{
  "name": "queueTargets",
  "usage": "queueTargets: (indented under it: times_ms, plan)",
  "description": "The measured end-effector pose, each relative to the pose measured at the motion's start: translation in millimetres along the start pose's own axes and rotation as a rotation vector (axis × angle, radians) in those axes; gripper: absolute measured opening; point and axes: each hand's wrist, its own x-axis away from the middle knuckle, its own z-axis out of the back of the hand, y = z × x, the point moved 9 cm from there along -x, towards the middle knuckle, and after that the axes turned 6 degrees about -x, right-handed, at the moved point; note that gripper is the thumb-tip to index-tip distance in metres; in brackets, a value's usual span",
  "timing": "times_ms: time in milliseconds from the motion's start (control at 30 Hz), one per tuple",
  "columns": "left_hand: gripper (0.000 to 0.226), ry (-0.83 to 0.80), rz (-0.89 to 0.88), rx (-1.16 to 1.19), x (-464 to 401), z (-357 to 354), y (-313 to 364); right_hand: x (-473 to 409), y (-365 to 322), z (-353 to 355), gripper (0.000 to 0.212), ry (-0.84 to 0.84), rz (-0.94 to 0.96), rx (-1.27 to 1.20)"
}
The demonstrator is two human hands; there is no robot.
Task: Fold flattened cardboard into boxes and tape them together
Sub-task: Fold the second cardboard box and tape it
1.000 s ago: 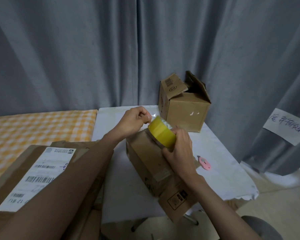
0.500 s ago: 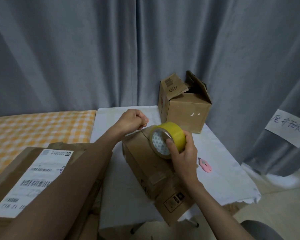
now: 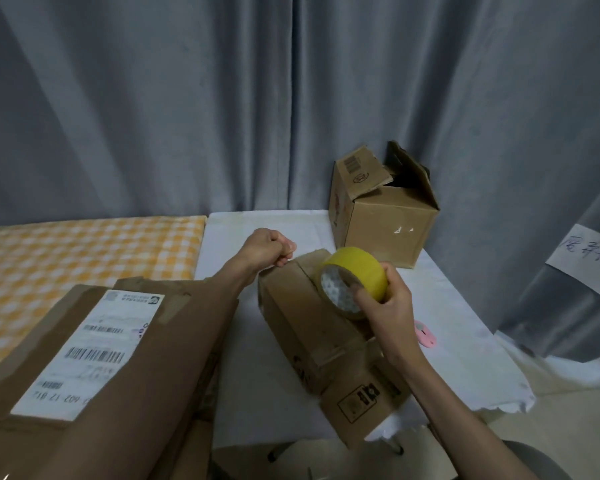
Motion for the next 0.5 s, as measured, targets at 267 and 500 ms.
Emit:
queueTargets:
  times_ms: [267,500]
  plan:
    - [0.018,0.007,0.065,0.014,-17.1,0.9,-12.9,-3.8,2.1,-8.0,0.030,-0.181,-0.039,0.002]
    - [0.018,-0.012,0.152,-0.026,-26.0,-3.4,-33.0,-5.9,6.6,-14.7,0.039,-0.227,-0.064,0.045]
